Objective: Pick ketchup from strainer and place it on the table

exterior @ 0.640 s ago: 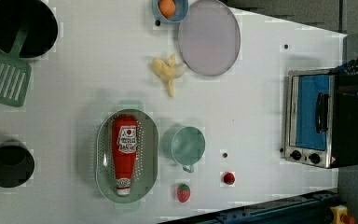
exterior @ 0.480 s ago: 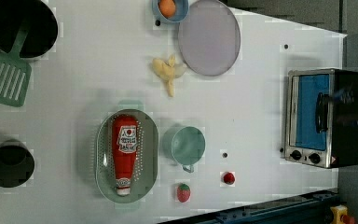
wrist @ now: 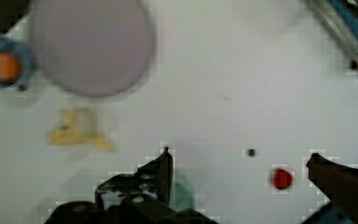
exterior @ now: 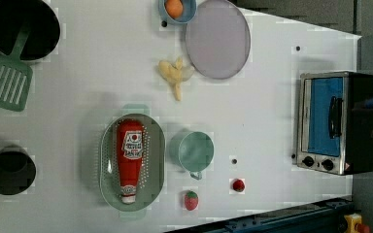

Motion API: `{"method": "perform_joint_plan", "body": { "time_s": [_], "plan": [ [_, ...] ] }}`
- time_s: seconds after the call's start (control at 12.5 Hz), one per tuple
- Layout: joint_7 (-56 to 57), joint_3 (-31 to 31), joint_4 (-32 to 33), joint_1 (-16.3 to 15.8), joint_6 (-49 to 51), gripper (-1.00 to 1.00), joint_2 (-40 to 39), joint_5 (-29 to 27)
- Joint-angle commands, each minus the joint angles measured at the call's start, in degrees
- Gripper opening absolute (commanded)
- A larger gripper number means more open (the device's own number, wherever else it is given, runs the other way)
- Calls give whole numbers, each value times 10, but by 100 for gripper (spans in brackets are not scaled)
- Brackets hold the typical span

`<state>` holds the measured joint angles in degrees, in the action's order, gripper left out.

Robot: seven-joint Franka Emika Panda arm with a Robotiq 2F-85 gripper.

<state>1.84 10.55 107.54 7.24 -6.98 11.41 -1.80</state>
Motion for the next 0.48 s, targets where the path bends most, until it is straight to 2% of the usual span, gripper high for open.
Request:
{"method": "perform_joint_plan", "body": {
  "time_s": [0.08,0.48],
  "plan": [
    [-11,89,11,-41,-22,100,-39,-7],
    [-12,228,12,-52,-99,100,-103,-7]
  ]
}}
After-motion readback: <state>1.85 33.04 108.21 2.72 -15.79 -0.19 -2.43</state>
